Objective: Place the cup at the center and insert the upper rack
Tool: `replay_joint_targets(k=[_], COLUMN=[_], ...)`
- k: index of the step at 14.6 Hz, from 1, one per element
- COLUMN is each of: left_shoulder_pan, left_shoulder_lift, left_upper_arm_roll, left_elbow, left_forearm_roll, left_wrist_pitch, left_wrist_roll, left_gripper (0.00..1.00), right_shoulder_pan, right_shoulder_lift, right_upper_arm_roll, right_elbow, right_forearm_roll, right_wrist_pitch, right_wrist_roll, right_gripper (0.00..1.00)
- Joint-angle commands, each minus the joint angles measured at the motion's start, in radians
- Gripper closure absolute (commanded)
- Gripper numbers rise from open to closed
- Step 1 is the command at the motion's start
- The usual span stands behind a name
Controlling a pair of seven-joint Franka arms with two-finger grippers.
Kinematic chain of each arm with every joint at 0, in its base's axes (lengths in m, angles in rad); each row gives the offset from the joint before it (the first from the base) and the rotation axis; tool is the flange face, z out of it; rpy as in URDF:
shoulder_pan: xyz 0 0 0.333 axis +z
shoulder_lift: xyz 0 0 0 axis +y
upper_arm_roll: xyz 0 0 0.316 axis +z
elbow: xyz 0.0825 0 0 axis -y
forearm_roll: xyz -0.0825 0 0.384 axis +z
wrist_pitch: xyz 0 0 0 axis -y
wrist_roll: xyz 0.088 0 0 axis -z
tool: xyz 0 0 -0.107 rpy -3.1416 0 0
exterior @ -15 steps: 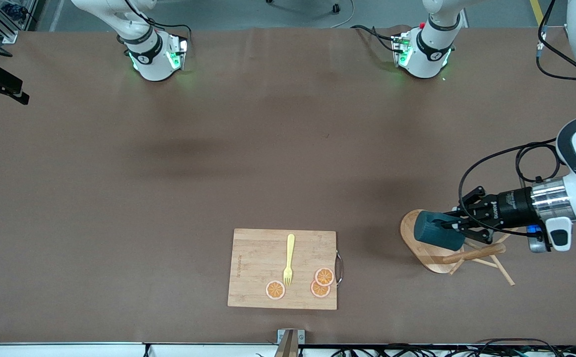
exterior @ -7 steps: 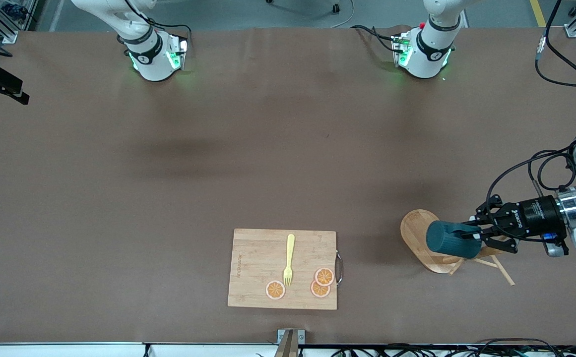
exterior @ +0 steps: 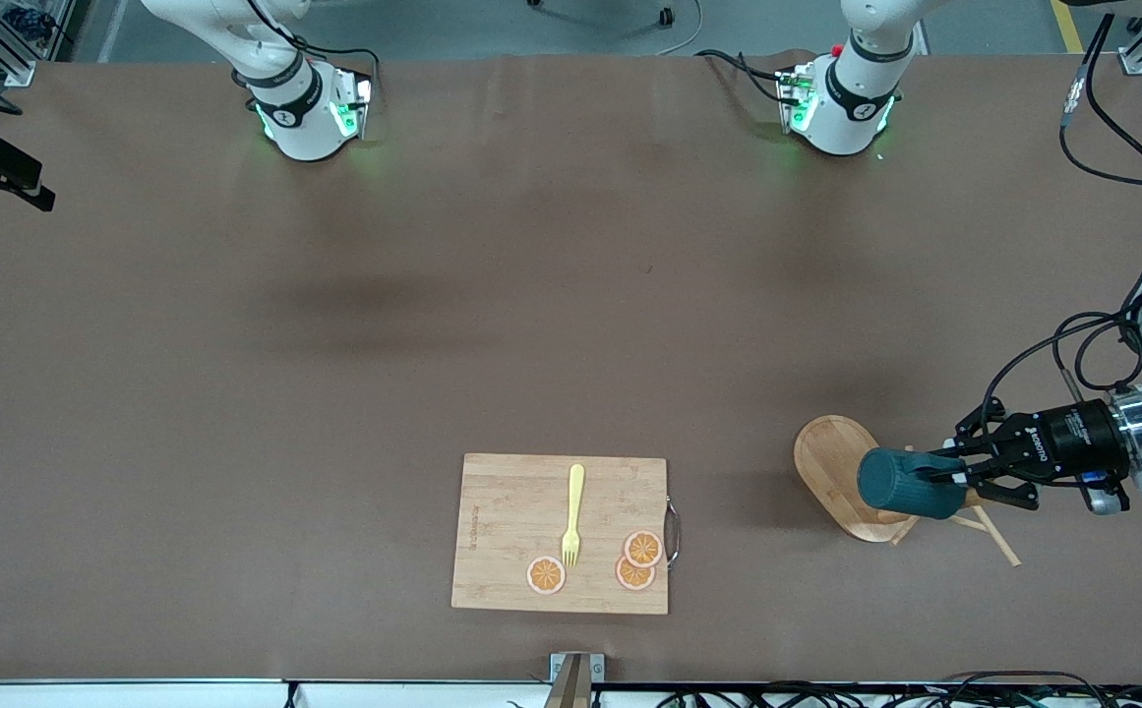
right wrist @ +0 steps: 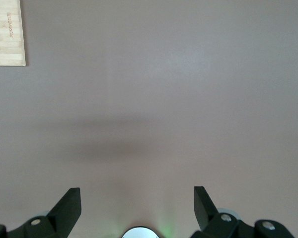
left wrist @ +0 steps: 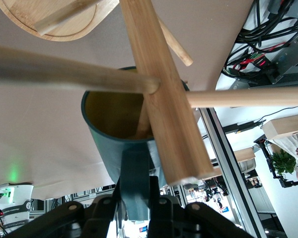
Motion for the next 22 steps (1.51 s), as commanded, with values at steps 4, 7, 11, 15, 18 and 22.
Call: replay_joint_targets(k=[4, 7, 11, 15, 18, 22], left_shoulder_pan=[0.004, 0.004, -0.005, -0.006, -0.013, -0.317], left_shoulder_lift=[0.003, -0.055, -0.199, -0.334, -0.415, -0.566], left_upper_arm_roll=[-0.007, -0.009, -0.033, -0.093, -0.147, 0.122], left_elbow=[0.019, 0.021, 0.019, 0.013, 0.010, -0.082], left_forearm_roll=[-0.022, -0.006, 0.174, 0.395, 0.552, 0.684], left_wrist_pitch=[-0.002, -0.010, -0.037, -0.135, -0.218, -0.275], left_wrist_roll=[-0.001, 0.000, 0.000, 0.013, 0.116, 0.374], left_gripper=[0.00, 0.00, 0.00, 0.00, 0.00, 0.00], right_shoulder_pan=[-0.018, -0.018, -0.018, -0.017, -0.017, -0.017], right_shoulder_lift=[-0.025, -0.027, -0.027, -0.027, -0.027, -0.025], right_upper_arm_roll=[0.004, 0.004, 0.004, 0.004, 0.005, 0.005], right_elbow=[-0.022, -0.024, -0.024, -0.024, -0.022, -0.022], right_forearm_roll=[-0.023, -0.023, -0.023, -0.021, -0.021, -0.021], right_wrist_pitch=[0.004, -0.001, -0.004, -0.004, -0.004, -0.002], right_wrist_roll=[0.000, 0.000, 0.000, 0.000, 0.000, 0.000], right_gripper=[0.00, 0.00, 0.00, 0.00, 0.00, 0.00])
